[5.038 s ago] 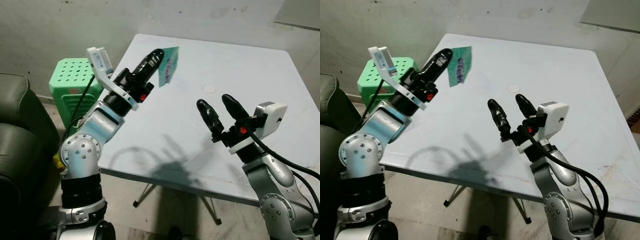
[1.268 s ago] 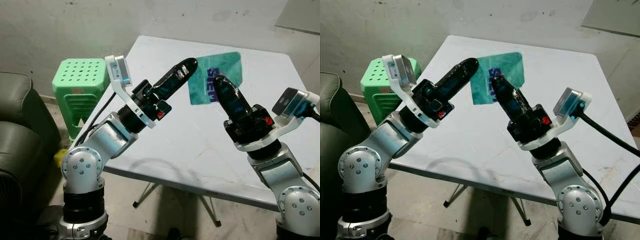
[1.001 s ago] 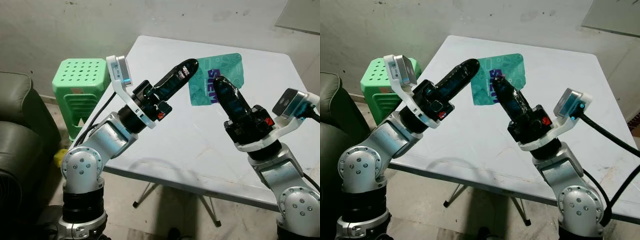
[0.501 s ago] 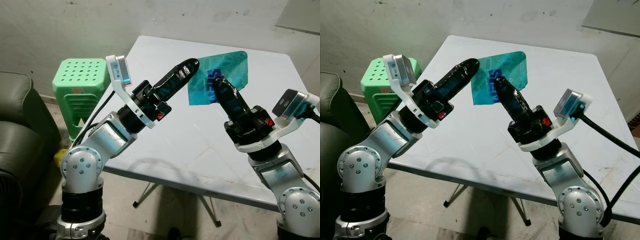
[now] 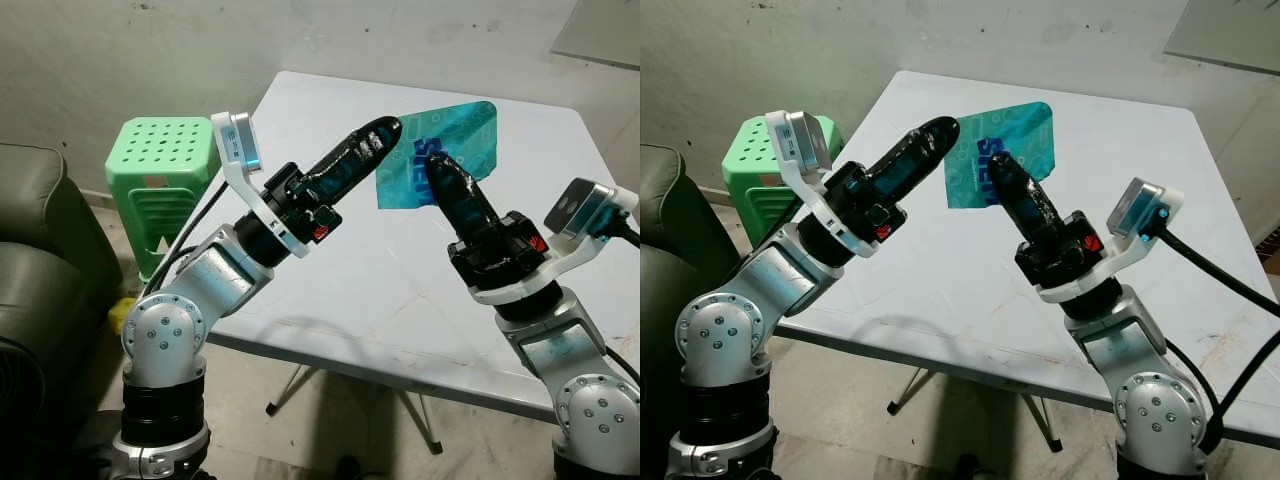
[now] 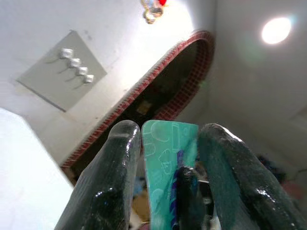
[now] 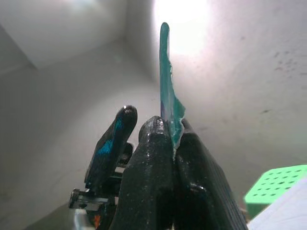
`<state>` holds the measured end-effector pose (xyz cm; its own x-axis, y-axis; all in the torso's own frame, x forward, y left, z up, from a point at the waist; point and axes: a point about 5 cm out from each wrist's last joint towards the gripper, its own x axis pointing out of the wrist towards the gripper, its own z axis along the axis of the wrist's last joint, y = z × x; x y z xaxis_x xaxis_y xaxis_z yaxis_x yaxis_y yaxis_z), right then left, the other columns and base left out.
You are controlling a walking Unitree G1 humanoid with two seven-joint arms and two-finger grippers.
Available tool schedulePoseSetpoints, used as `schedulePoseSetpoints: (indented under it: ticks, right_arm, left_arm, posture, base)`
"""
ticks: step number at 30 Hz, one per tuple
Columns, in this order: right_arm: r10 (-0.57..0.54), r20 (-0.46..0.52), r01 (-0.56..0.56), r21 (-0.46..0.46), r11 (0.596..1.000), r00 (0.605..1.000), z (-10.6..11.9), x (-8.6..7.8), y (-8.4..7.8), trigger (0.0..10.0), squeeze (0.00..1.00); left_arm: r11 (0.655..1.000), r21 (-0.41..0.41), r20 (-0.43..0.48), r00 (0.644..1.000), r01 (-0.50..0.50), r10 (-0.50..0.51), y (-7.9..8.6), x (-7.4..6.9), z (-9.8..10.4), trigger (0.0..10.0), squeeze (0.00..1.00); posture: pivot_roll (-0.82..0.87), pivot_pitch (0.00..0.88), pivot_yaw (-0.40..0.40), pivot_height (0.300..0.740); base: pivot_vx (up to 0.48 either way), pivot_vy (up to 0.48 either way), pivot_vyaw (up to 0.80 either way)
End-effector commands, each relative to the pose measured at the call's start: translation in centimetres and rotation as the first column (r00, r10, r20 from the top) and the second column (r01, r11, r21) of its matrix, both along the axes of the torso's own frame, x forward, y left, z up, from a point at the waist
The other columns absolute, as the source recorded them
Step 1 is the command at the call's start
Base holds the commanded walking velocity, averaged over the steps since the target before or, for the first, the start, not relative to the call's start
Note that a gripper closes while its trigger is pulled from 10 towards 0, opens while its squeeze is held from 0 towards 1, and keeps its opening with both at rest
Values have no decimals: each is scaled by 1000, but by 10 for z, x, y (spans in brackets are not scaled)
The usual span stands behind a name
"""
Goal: Picking trash to rubbish bin
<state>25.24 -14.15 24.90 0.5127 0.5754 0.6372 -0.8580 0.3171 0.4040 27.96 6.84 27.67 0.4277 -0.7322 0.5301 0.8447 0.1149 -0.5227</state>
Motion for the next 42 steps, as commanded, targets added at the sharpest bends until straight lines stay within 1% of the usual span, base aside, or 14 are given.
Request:
schedulePoseSetpoints:
  ticks: [1,8,11,14,17,19,20,21,22,23,24,29,30,42]
  right_arm:
    - [-86,-20,86,-8,996,996,-1,5,-8,0,0]
    - [-385,-91,375,-108,921,919,-11,28,-30,0,0]
    - [-515,-92,494,-180,851,852,-15,36,-42,0,0]
    - [-627,-50,589,-292,754,778,-19,42,-48,0,0]
    - [-679,-10,632,-354,689,734,-22,45,-51,0,0]
    - [-679,-10,632,-354,689,734,-22,45,-51,0,0]
    - [-716,38,664,-413,624,697,-26,49,-52,0,0]
    - [-729,71,676,-446,587,681,-28,51,-52,0,0]
    - [-738,92,684,-464,563,669,-30,53,-52,0,0]
    - [-738,92,684,-464,563,669,-30,53,-52,0,0]
    - [-732,81,670,-479,567,677,-36,55,-50,0,0]
    - [-725,102,658,-519,546,681,-49,55,-45,0,0]
    - [-729,103,654,-539,531,677,-57,54,-43,10000,0]
    - [-820,137,751,-506,425,556,-72,35,-45,10000,0]
  left_arm:
    - [996,46,-17,997,-77,78,3,7,-7,10000,1000]
    - [949,116,-93,948,-294,305,25,33,-23,10000,1000]
    - [882,182,-113,882,-434,457,43,46,-30,10000,1000]
    - [746,315,-30,779,-587,626,60,57,-37,10000,1000]
    - [653,391,56,725,-649,687,69,61,-39,10000,1000]
    - [653,391,56,725,-649,687,69,61,-39,10000,1000]
    - [472,494,209,627,-730,750,77,67,-42,10000,541]
    - [391,518,291,586,-761,756,79,70,-43,10000,0]
    - [338,533,338,562,-775,755,81,71,-46,10000,0]
    - [338,533,338,562,-775,755,81,71,-46,10000,0]
    - [246,553,421,521,-796,742,80,74,-50,10000,0]
    - [224,546,481,521,-807,705,73,71,-56,10000,0]
    - [225,539,485,518,-811,705,71,68,-60,10000,0]
    - [243,507,478,504,-827,719,70,45,-87,10000,0]
  posture:
    - [-67,103,-45,740]
    - [-70,94,-38,740]
    - [-67,90,-36,740]
    - [-60,88,-37,740]
    - [-54,88,-42,740]
    - [-54,88,-42,740]
    - [-48,93,-47,740]
    - [-46,93,-48,740]
    - [-46,93,-48,740]
    - [-46,93,-48,740]
    - [-46,94,-48,740]
    - [-47,91,-45,740]
    - [-47,88,-44,740]
    - [-49,58,-35,740]
  base:
    - [0,0,0]
    - [0,0,0]
    - [0,0,0]
    - [0,0,0]
    - [0,0,0]
    - [0,0,0]
    - [0,0,0]
    - [0,0,0]
    - [0,0,0]
    - [0,0,0]
    - [0,0,0]
    - [0,0,0]
    - [0,0,0]
    - [0,0,0]
